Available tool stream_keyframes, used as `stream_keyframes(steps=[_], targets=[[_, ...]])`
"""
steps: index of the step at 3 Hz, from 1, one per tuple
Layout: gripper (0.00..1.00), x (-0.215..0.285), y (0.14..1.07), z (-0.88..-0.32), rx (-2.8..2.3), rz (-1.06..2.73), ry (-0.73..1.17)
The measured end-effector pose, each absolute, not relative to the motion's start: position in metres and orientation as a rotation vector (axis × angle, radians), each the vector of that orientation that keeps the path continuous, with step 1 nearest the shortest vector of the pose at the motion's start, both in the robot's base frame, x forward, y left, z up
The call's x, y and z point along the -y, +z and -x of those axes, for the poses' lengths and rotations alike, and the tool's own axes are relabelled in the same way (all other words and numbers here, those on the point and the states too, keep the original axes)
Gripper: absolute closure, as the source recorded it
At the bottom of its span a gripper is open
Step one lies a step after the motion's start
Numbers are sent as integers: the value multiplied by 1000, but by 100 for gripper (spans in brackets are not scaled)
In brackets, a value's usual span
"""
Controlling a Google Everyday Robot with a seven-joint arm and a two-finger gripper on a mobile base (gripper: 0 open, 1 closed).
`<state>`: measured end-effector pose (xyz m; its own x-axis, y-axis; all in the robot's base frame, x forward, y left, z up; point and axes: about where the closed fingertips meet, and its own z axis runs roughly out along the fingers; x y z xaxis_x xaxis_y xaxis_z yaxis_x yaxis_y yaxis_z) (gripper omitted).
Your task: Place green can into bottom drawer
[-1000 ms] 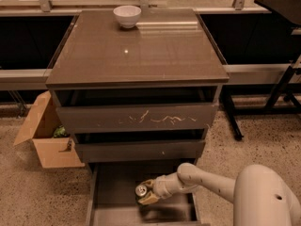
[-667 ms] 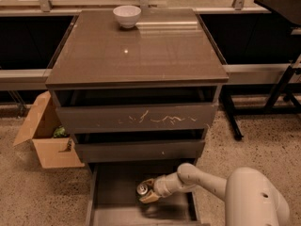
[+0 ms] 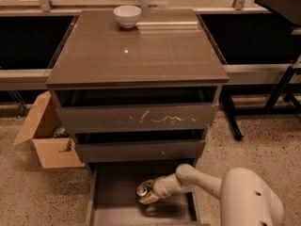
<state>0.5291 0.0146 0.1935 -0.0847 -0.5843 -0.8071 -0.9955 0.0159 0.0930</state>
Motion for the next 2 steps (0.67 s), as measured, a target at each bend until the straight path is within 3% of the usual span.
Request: stream_keyframes(steps=[2], targets=[[58,-12,173,-532,-1704,1640,944]])
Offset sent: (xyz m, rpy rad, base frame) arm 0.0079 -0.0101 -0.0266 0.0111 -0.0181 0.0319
